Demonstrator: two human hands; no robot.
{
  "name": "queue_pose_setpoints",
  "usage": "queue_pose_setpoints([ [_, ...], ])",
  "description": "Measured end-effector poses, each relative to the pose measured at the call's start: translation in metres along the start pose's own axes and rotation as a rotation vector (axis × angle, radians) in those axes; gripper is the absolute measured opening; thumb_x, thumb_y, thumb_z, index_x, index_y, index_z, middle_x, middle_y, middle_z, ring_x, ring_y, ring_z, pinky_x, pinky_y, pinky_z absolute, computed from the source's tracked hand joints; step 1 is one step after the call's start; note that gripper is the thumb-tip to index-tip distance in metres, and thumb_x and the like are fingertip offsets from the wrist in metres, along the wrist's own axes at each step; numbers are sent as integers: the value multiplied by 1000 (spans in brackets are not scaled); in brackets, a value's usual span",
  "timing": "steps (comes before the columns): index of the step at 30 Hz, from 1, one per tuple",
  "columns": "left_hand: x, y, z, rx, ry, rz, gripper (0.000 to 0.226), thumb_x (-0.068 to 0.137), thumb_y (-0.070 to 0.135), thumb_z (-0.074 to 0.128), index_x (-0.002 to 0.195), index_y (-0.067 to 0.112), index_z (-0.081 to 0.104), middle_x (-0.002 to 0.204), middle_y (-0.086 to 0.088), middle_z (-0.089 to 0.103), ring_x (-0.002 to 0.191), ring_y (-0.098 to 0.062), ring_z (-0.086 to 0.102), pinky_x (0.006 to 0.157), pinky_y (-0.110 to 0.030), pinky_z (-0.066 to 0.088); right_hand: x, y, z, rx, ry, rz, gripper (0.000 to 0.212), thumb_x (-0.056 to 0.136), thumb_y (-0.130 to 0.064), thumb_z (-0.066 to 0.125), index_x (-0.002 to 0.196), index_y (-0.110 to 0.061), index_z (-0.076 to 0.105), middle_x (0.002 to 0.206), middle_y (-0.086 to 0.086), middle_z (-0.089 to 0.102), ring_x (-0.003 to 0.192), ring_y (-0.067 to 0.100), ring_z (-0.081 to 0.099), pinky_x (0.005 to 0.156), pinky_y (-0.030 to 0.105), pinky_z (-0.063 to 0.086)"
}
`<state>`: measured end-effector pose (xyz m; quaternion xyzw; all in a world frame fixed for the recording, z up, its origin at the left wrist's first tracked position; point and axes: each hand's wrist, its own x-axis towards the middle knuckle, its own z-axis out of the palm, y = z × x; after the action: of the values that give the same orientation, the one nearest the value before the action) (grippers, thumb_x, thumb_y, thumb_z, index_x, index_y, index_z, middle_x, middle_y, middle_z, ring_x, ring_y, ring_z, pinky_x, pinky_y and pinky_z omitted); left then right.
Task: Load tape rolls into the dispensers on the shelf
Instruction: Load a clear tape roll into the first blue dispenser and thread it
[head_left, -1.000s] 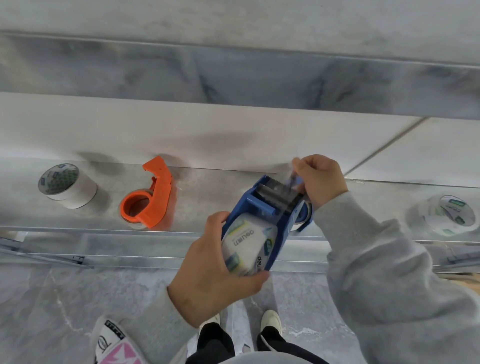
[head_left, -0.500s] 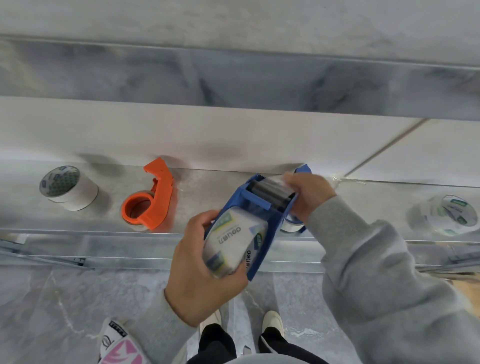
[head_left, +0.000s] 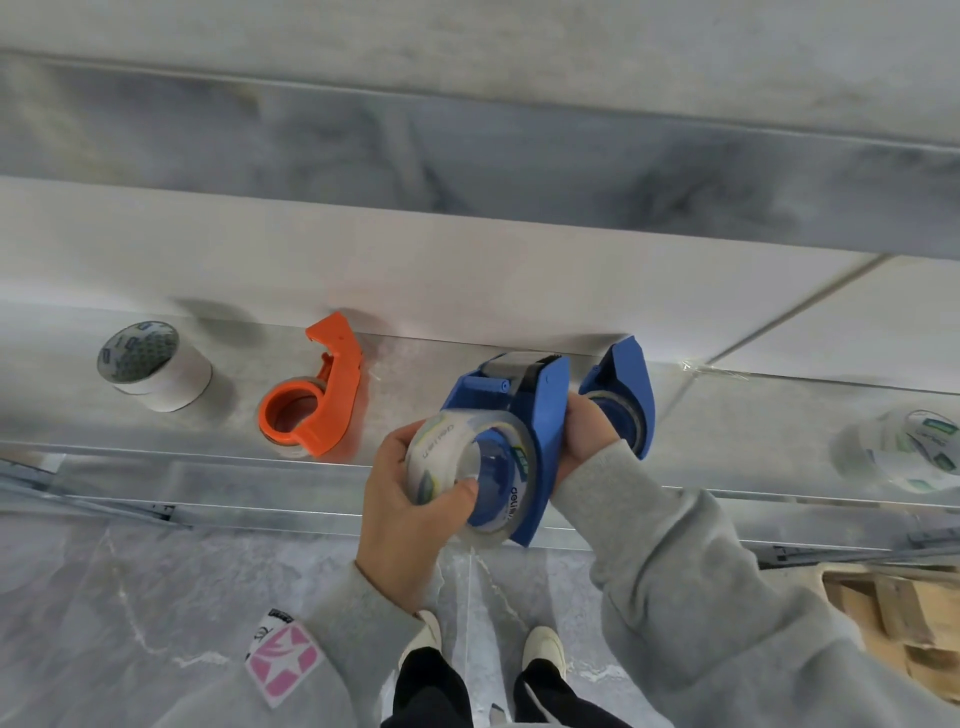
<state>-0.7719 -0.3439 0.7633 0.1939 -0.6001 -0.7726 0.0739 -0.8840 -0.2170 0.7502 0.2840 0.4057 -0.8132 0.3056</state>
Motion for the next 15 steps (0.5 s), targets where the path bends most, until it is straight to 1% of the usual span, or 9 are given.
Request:
queue_pose_setpoints([
  [2, 7, -6, -1, -49, 13, -46, 61, 49, 19, 74, 108, 20, 58, 103, -11, 67, 90, -23, 68, 72, -32, 55, 7, 3, -1, 19, 1, -3, 26, 94, -31, 47, 81, -14, 61, 63, 2, 63, 56, 18, 60, 55, 25, 53],
  [3, 10, -9, -2, -68, 14, -72, 62, 50, 18, 74, 109, 17, 57, 103, -12, 67, 89, -24, 68, 72, -32, 55, 10, 4, -2, 27, -4, -8, 26, 93, -32, 49, 82, -13, 63, 64, 2, 64, 56, 18, 61, 57, 26, 53],
  [4, 14, -12, -4, -97, 16, -100, 59, 53, 13, 74, 110, 15, 57, 99, -11, 68, 84, -21, 69, 69, -30, 55, 11, 6, -2, 25, -16, -7, 26, 91, -33, 51, 86, -11, 65, 68, 3, 65, 59, 20, 63, 62, 28, 54],
  [6, 21, -17, -6, -198, 26, -168, 44, 65, 2, 68, 107, 10, 57, 85, -4, 68, 69, -13, 66, 61, -25, 54, 17, 9, -3, 2, -19, 27, 32, 84, -39, 61, 97, -10, 69, 81, 6, 67, 70, 25, 63, 75, 35, 52],
  [8, 29, -22, -10, -282, 32, -239, 33, 70, 2, 63, 102, 8, 57, 74, -1, 64, 59, -11, 60, 58, -26, 52, 21, 15, -1, -21, 15, 54, 45, 76, -46, 69, 104, -12, 71, 91, 7, 67, 75, 27, 63, 82, 40, 52],
  [10, 38, -29, -16, -315, 40, -291, 30, 67, 8, 62, 97, 7, 55, 66, 1, 59, 55, -11, 57, 58, -30, 51, 27, 20, 4, -27, 67, 54, 55, 73, -51, 70, 112, -13, 68, 102, 8, 66, 78, 28, 64, 81, 41, 54],
  [12, 45, -36, -22, -361, 41, -325, 23, 65, 9, 63, 86, 8, 53, 60, 1, 56, 51, -11, 55, 54, -30, 51, 35, 25, 6, -24, 93, 17, 60, 73, -54, 67, 116, -13, 66, 110, 10, 66, 84, 29, 65, 79, 42, 56],
  [14, 48, -40, -28, -426, 33, -343, 18, 64, 10, 65, 78, 12, 54, 58, 2, 56, 50, -11, 55, 53, -29, 51, 41, 26, 7, -44, 96, -32, 49, 80, -54, 61, 105, -12, 66, 95, 7, 68, 76, 27, 64, 77, 41, 55],
  [15, 48, -41, -30, -446, 28, -349, 12, 69, 9, 64, 77, 12, 55, 58, 2, 58, 51, -11, 57, 53, -28, 51, 43, 26, 6, -51, 89, -50, 43, 82, -52, 60, 99, -13, 63, 88, 5, 66, 72, 26, 62, 76, 41, 53],
])
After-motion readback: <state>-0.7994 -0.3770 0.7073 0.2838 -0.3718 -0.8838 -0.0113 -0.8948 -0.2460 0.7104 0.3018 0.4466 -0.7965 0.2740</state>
